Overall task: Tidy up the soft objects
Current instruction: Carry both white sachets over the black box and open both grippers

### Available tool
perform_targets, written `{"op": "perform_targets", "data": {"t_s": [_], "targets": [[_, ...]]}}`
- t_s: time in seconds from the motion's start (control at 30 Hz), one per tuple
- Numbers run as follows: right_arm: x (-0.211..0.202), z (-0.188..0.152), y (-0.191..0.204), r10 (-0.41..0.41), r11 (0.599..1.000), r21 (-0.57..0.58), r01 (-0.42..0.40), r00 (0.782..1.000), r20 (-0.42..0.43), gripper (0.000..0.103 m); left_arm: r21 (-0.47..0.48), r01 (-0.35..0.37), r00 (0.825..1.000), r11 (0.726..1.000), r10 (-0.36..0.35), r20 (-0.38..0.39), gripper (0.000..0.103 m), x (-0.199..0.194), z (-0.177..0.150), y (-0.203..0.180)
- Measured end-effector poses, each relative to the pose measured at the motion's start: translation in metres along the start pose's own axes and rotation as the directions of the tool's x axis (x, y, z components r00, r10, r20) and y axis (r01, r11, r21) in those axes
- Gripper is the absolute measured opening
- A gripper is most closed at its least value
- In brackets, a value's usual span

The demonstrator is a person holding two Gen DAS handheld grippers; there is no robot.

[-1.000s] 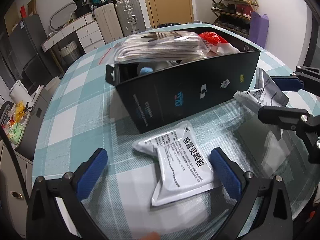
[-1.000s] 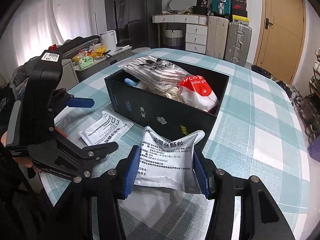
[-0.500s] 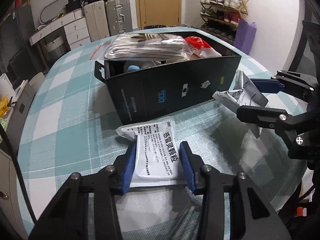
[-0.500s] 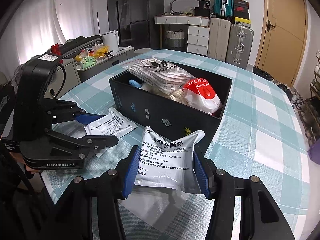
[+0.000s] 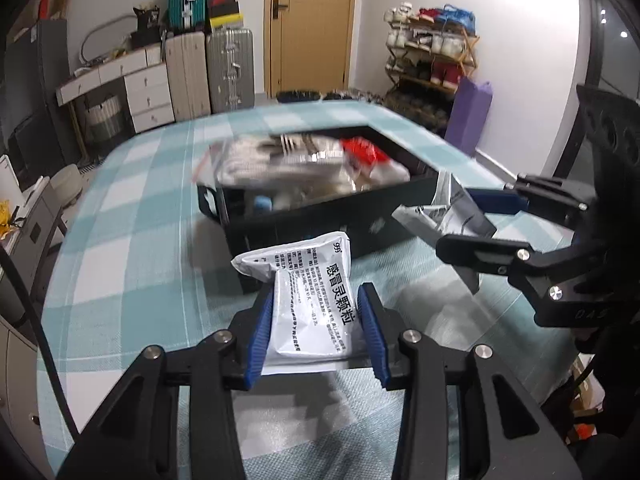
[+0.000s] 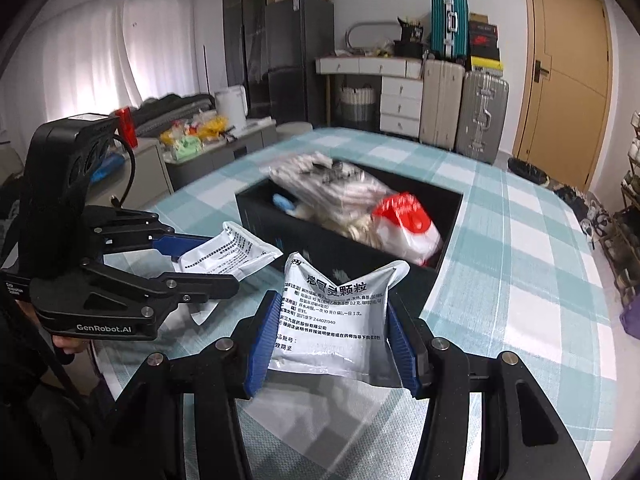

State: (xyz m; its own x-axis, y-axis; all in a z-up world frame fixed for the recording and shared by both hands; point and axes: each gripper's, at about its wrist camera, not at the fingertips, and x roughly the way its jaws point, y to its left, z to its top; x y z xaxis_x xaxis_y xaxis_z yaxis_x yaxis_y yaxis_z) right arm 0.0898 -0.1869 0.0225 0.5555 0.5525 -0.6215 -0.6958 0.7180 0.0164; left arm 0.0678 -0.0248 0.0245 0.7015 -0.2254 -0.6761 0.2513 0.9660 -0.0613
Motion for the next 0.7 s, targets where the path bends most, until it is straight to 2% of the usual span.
{"op": "perform_targets", "data": {"t_s": [0.3,0.53,0.7], "targets": [[-0.018,0.010,-0.006,0.009,0.999,0.052,-0.014,0.996,0.086,0.052,-0.054,-0.010,0.995,0.998,0.015,0.100,0.041,-0.020,0.017,0.011],[-0.022,0.016,-0.014,-0.017,0.995,0.103,0.003,0.991,0.133,0.052,-0.077,-0.009,0.987,0.997,0.021,0.162,0.041,-0.017,0.037,0.017],[-0.018,0.020,-0.022,-0.031,0.990,0.142,0.009,0.988,0.153,0.052,-0.058,-0.028,0.983,0.998,0.038,0.180,0.041,-0.008,0.047,0.014]]}}
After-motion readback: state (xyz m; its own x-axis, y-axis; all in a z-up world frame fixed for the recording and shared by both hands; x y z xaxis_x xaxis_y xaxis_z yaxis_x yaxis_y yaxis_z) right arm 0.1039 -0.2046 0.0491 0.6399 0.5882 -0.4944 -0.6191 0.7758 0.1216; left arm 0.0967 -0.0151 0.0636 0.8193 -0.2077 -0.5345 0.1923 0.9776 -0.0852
